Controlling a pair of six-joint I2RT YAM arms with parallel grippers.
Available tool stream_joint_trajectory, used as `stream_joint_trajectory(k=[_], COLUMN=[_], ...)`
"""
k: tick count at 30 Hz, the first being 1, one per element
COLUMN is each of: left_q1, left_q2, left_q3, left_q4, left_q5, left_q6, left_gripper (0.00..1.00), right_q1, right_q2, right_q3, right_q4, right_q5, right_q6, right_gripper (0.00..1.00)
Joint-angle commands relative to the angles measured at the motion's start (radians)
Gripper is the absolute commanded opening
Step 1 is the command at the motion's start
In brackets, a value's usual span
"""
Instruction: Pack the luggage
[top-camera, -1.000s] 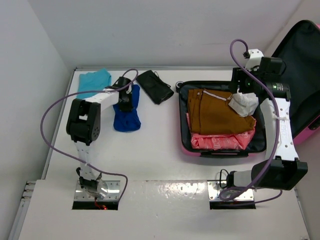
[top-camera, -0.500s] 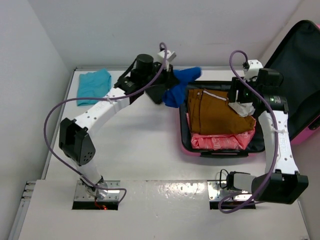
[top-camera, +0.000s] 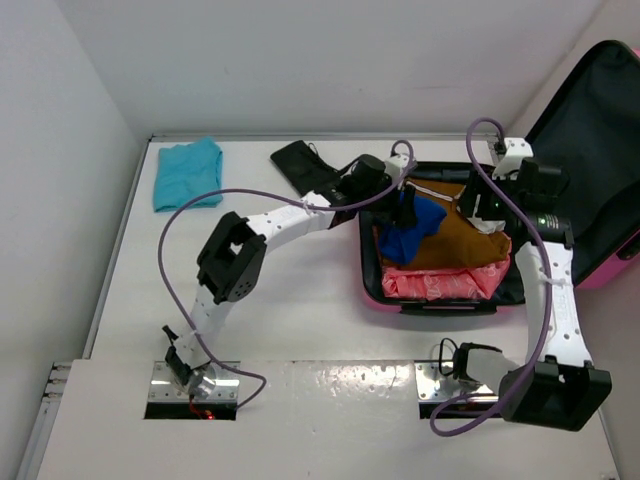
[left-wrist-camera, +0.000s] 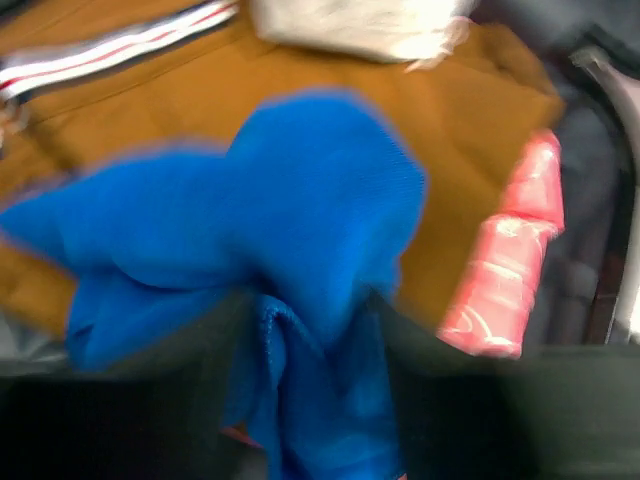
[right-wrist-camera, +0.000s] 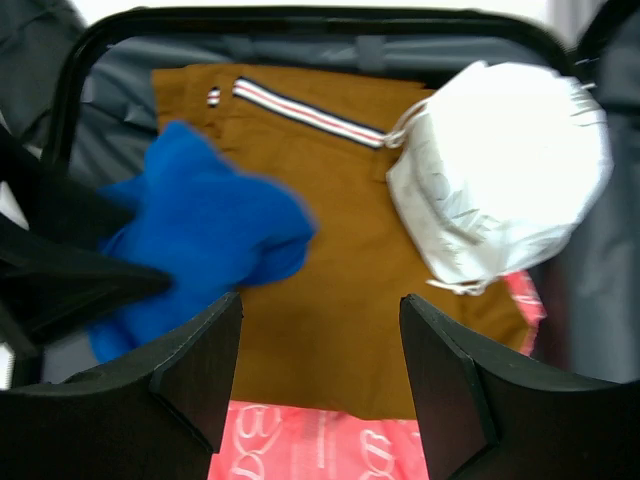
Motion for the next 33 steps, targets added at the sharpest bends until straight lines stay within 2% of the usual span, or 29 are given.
stream_joint_trajectory(k=[1,2,5,7,9,10,11,16,17,19,21,23,27,33], left_q1=[0.067,0.084,0.155,0.219,0.288,0.314,0.340,0.512,0.578,0.650,0.770,0.814,0.887,0.908], left_q2=[-0.016,-0.034,-0.137,-0.225,-0.284,-0.313,-0.371,-0.453,-0.453,-0.387,-0.294,-0.231,-0.068,0.116], left_q3=[0.022,0.004,-0.045,-0.068,-0.093,-0.105,-0.120,-0.229,-0.239,-0.239,-0.205,-0.178,-0.090,0.063], left_q4=[0.033,0.048,0.060,0.060,0.010,-0.004,-0.015,-0.134,-0.168,-0.272,-0.355,-0.383,-0.424,-0.490], left_q5=[-0.147,-0.172,-0.246,-0.296,-0.348,-0.365,-0.390,-0.529,-0.580,-0.605,-0.646,-0.646,-0.594,-0.639], left_q6=[-0.128,-0.128,-0.097,-0.057,-0.024,-0.013,-0.004,0.087,0.087,0.070,0.046,0.035,0.009,-0.005], left_gripper=[0.69,0.74,0.78,0.86,0.90,0.96,0.99,1.00,1.00,1.00,1.00,1.00,1.00,1.00], right_q1=[-0.002,0.000,0.024,0.054,0.107,0.120,0.144,0.224,0.232,0.256,0.270,0.273,0.278,0.262], right_q2=[0.015,0.041,0.079,0.125,0.184,0.198,0.210,0.380,0.427,0.490,0.556,0.580,0.558,0.416], right_q3=[-0.023,-0.027,-0.042,-0.050,-0.069,-0.079,-0.109,-0.088,-0.077,-0.013,0.050,0.082,0.165,0.220], right_q4=[0.080,0.086,0.123,0.135,0.148,0.163,0.224,0.325,0.327,0.322,0.307,0.301,0.252,0.125], right_q5=[-0.067,-0.096,-0.128,-0.140,-0.146,-0.149,-0.151,-0.120,-0.111,-0.094,-0.079,-0.079,-0.079,-0.103], right_q6=[0.056,0.063,0.091,0.109,0.122,0.129,0.139,0.200,0.205,0.201,0.195,0.192,0.160,0.123], right_gripper=[0.64,0.64,0.60,0.57,0.55,0.55,0.55,0.57,0.58,0.58,0.61,0.63,0.67,0.70])
